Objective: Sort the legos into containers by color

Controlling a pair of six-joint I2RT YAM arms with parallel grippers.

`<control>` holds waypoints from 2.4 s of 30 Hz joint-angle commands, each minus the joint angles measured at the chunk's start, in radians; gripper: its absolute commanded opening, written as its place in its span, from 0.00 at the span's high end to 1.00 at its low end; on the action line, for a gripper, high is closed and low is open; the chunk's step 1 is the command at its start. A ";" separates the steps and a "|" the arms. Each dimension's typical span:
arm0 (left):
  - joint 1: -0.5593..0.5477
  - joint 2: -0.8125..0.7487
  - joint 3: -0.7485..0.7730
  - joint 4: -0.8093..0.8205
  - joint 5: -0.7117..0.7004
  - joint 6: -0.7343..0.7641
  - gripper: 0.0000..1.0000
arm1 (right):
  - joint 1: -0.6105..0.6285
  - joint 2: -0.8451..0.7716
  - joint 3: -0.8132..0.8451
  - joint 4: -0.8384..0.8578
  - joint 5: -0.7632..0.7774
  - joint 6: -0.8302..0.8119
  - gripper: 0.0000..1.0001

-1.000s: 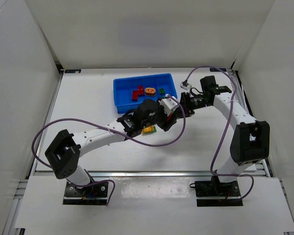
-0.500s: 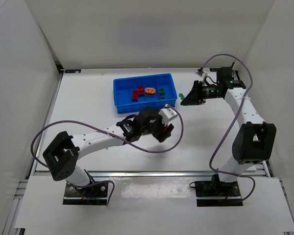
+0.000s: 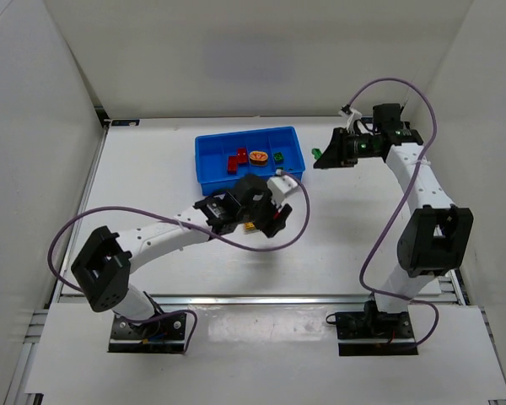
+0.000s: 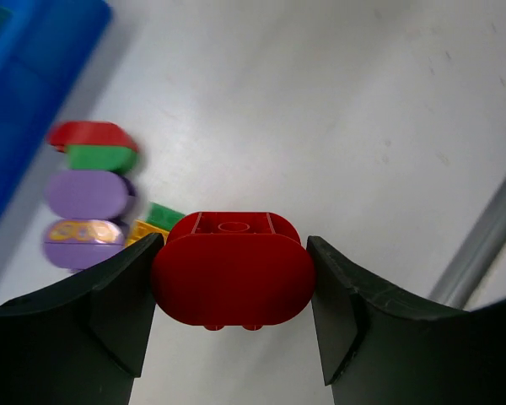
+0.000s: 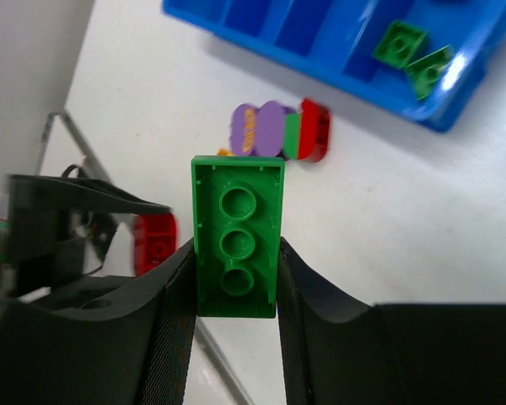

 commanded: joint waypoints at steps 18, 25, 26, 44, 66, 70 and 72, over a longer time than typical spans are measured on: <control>0.499 -0.083 0.368 -0.121 0.065 -0.010 0.61 | 0.262 0.503 0.571 0.008 0.467 -0.056 0.97; 0.559 -0.101 0.342 -0.126 0.086 -0.011 0.60 | 0.292 0.578 0.616 0.027 0.652 -0.069 0.92; 0.562 -0.101 0.341 -0.124 0.088 -0.011 0.60 | 0.296 0.581 0.617 0.031 0.663 -0.070 0.90; 0.596 0.042 0.413 -0.112 0.148 -0.014 0.59 | 0.336 0.584 0.626 0.042 0.754 -0.098 0.30; 0.599 0.563 0.758 -0.173 0.156 -0.059 0.58 | 0.213 0.156 0.326 -0.001 0.774 -0.174 0.28; 0.600 0.623 0.824 -0.204 0.142 -0.062 0.51 | 0.212 0.149 0.303 -0.005 0.761 -0.185 0.28; 0.602 0.641 0.836 -0.205 0.140 -0.060 0.41 | 0.212 0.149 0.301 -0.008 0.754 -0.190 0.28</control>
